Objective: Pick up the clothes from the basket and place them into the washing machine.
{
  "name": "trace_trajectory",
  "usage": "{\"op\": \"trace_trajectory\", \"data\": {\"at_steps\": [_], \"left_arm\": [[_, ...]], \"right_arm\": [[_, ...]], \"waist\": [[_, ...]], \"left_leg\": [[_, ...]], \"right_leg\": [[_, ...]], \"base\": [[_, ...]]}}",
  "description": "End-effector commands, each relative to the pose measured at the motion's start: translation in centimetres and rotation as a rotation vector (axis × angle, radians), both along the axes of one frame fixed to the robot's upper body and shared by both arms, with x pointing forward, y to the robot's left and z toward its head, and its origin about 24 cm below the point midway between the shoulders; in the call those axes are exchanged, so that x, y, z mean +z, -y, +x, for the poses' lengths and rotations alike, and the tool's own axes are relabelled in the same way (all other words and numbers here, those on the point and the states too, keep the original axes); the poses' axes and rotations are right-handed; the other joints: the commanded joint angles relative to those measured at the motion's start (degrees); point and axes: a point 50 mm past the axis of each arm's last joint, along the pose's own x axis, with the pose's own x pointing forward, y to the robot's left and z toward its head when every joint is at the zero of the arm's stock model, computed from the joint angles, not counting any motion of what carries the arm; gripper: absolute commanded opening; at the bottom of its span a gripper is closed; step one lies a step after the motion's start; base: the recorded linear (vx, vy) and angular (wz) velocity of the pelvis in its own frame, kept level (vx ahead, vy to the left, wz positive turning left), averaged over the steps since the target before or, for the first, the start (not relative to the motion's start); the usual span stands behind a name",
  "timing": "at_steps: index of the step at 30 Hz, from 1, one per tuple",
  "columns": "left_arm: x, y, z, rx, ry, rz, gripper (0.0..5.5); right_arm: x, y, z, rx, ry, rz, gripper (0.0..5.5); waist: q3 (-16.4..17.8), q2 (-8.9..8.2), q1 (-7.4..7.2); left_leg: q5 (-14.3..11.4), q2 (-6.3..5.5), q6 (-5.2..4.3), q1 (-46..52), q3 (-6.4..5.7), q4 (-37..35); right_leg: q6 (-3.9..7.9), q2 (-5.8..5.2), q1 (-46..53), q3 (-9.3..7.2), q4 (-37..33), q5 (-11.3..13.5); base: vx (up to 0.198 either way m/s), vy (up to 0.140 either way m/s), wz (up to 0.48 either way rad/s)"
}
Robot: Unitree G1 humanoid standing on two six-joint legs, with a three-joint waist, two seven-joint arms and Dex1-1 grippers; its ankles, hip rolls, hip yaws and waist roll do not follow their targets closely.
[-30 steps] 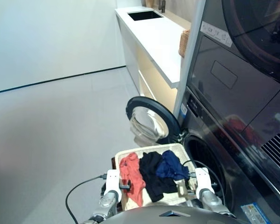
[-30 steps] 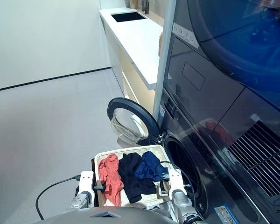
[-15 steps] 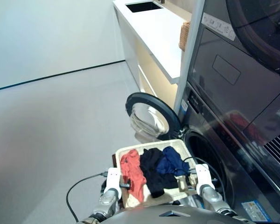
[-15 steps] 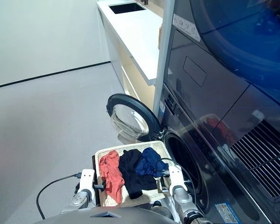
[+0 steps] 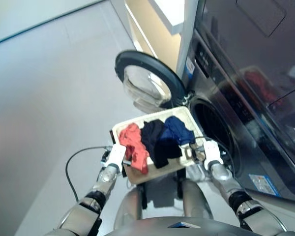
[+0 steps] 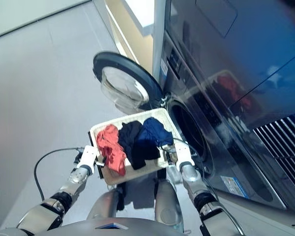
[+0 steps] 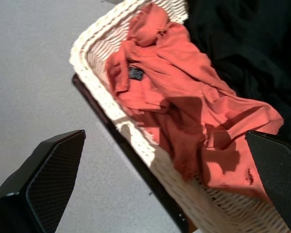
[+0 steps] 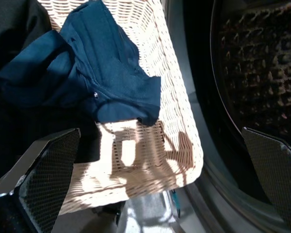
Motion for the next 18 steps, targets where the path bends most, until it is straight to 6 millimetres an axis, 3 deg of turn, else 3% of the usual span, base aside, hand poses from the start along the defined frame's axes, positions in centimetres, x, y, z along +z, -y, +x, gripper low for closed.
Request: {"op": "trace_trajectory", "data": {"at_steps": [1,9,13,14,18], "left_arm": [[3.1,-1.0,2.7,-0.030,0.161,0.067,5.50],[6.4,-2.2,5.8,0.024,0.275,0.079,5.50],[8.6,-3.5,7.2,0.078,0.346,0.093,5.50],[8.9,-3.5,7.4,0.086,0.357,0.094,5.50],[10.5,-4.8,8.4,0.133,0.392,0.124,5.50]], "right_arm": [[3.7,-1.4,2.1,0.041,0.205,0.074,5.50],[8.2,-2.9,5.1,0.084,0.373,0.126,5.50],[10.4,-3.8,6.0,0.106,0.458,0.169,5.50],[10.5,-3.8,6.1,0.101,0.460,0.177,5.50],[11.9,-4.9,6.9,0.127,0.504,0.216,5.50]], "waist": [[-0.1,-0.88,-1.00],[1.8,-0.77,-2.29],[3.2,-0.85,-3.28],[3.4,-0.57,-3.07],[4.9,-0.61,-3.72]], "left_leg": [[1.4,0.11,0.99,-4.0,1.57,2.3],[0.0,-0.28,1.28,-14.7,1.52,7.5],[-2.4,-0.46,1.70,-23.1,0.67,15.0],[-4.8,-0.17,1.41,-23.8,0.17,17.2],[-7.4,0.30,2.25,-30.4,0.15,24.5]], "right_leg": [[3.34,-0.34,-2.5,0.08,-6.6,7.4],[3.37,-0.40,-12.6,1.17,-3.4,8.1],[2.82,-0.28,-20.0,1.81,2.3,7.2],[3.02,0.19,-20.5,1.88,4.0,5.5],[2.76,1.09,-26.4,2.39,9.1,4.5]], "base": [[0.000,0.000,0.000],[-0.007,0.002,0.003],[-0.046,0.018,0.015],[0.060,0.021,-0.039],[-0.002,0.033,-0.071]]}}
